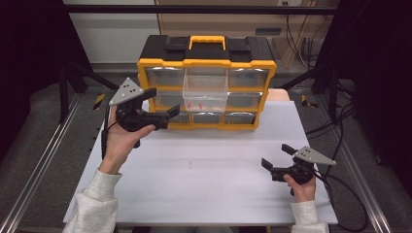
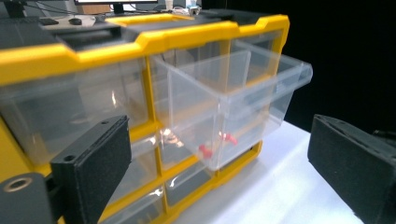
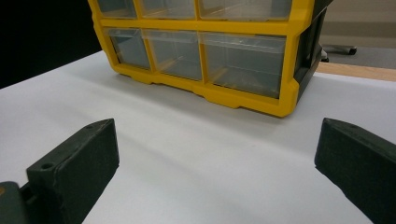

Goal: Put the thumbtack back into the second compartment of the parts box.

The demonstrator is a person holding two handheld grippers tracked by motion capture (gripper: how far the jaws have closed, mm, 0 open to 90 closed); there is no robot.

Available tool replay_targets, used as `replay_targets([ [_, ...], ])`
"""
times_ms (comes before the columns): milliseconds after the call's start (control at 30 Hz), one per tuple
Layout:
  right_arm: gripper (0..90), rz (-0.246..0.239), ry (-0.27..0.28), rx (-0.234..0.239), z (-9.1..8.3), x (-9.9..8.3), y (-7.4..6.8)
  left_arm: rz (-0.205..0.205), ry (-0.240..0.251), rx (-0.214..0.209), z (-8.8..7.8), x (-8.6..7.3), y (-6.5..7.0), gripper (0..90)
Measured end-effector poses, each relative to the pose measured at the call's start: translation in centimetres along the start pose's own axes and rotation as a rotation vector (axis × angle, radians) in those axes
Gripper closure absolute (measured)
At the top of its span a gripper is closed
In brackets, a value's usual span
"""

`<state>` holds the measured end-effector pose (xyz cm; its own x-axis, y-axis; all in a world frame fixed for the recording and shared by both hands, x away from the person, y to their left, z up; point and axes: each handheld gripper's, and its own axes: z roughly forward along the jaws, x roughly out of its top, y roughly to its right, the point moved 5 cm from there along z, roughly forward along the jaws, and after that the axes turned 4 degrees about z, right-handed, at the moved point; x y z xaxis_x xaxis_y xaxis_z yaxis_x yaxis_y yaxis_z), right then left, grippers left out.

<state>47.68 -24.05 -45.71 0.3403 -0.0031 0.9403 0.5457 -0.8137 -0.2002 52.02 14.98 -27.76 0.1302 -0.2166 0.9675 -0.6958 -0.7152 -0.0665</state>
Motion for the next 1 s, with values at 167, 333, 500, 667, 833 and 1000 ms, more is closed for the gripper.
replay_targets([
  [167,0.3,0.002,-0.003,0.002,0.0,-0.1,0.0,-0.018,0.0,-0.011,-0.2,-1.9,0.2,3.8],
  [333,0.3,0.001,-0.002,0.002,0.0,-0.1,0.0,-0.032,-0.017,-0.017,-0.1,-3.9,0.6,2.5],
  [500,0.3,0.0,0.001,0.001,-0.1,0.0,0.0,-0.048,-0.032,-0.021,0.3,-6.0,1.0,1.9],
  [667,0.3,0.0,0.001,0.002,-0.1,0.0,0.1,-0.058,-0.06,-0.03,0.9,-8.2,1.4,1.6],
  [833,0.3,0.001,0.001,-0.001,-0.1,0.0,0.1,-0.066,-0.084,-0.039,1.5,-10.2,1.9,1.3],
  [1000,0.3,0.0,0.001,-0.001,0.0,0.0,0.1,-0.076,-0.126,-0.049,2.4,-12.0,2.4,1.1],
])
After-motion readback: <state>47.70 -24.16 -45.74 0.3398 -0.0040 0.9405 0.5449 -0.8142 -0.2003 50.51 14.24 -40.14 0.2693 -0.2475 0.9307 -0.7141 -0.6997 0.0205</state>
